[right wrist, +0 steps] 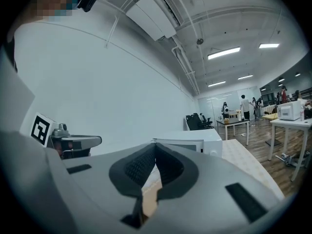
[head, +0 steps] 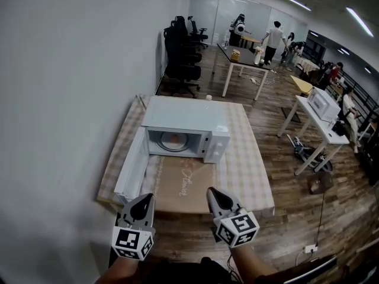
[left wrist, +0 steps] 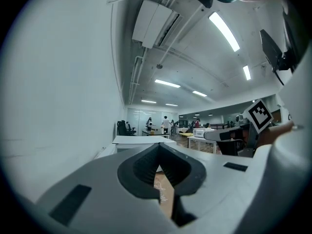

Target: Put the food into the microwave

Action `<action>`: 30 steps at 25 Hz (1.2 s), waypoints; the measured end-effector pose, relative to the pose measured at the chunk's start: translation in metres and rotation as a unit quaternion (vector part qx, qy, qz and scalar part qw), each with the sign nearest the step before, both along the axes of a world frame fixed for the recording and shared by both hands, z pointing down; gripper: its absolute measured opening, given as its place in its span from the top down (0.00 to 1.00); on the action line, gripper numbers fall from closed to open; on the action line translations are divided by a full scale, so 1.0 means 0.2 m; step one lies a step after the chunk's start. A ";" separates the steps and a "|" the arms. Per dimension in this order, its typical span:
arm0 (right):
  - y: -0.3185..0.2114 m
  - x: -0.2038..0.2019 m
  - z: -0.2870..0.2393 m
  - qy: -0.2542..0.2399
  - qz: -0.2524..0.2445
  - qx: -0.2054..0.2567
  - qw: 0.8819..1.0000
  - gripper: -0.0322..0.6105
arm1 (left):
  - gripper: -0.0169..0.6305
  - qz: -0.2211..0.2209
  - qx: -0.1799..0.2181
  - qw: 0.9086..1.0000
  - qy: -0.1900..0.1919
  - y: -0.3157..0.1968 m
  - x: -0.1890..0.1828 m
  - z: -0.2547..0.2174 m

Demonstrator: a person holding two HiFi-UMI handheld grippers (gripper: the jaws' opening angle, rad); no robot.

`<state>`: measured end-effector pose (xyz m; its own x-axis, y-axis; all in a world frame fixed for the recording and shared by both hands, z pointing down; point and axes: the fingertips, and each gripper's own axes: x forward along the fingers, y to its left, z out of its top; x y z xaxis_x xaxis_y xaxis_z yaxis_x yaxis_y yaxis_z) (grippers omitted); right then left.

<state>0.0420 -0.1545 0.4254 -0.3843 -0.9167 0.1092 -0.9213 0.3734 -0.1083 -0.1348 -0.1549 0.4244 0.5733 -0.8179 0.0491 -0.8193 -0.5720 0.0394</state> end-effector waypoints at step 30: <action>-0.06 0.41 0.01 -0.017 -0.021 -0.009 1.000 0.94 | 0.96 -0.022 -0.013 1.000 -0.008 -0.02 0.40 -0.04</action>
